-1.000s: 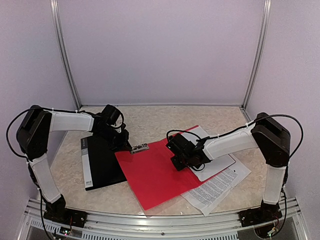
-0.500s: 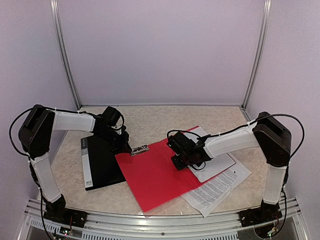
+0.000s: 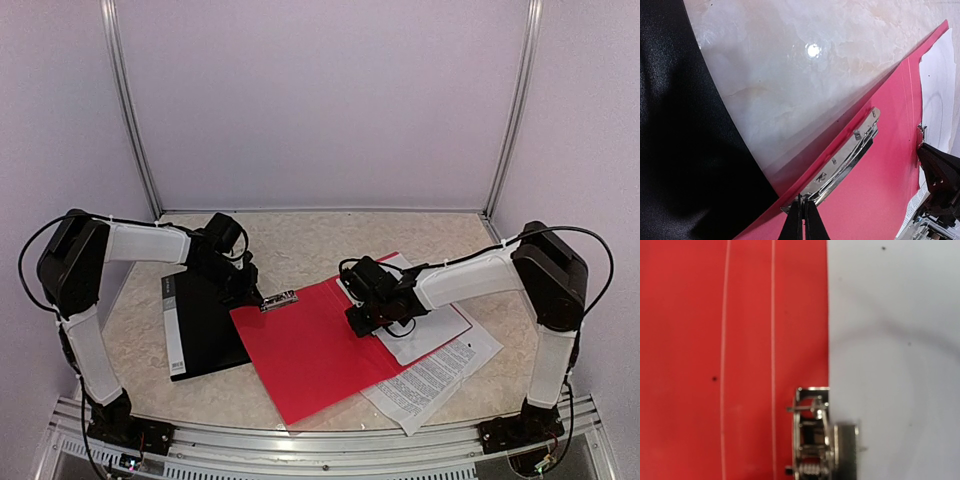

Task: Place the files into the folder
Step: Open the spring clip on the folder at the center of the board.

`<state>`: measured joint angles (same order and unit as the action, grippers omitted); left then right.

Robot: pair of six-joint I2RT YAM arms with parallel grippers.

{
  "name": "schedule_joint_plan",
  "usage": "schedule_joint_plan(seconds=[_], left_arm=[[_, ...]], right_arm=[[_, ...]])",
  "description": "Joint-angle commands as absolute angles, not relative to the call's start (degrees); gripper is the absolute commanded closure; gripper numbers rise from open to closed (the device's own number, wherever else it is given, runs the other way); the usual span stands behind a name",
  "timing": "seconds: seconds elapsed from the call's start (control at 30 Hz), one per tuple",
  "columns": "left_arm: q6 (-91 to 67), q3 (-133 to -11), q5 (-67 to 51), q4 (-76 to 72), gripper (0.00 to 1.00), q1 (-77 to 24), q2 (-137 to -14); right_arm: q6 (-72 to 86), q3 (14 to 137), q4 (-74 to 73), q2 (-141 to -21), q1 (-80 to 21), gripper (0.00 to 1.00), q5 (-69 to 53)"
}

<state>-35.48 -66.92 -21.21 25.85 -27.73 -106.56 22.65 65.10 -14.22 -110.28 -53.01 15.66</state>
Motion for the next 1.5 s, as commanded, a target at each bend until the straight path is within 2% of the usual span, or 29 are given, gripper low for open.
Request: schedule_joint_plan(seconds=[0.0,0.9,1.47], left_arm=[[-33.66,-67.85,-25.06,25.7,1.0,-29.66,-108.09],[-33.81,-59.75,-21.39,25.03,1.0,-33.14,-117.53],[-32.16,-56.12,-9.73,29.05,1.0,-35.08,-123.32]], right_arm=[[24.43,62.08,-16.55,-113.45,-53.71,1.0,7.25],[24.79,62.0,-17.54,-117.6,-55.42,1.0,9.27],[23.11,64.98,-23.44,-117.51,-56.05,1.0,14.65]])
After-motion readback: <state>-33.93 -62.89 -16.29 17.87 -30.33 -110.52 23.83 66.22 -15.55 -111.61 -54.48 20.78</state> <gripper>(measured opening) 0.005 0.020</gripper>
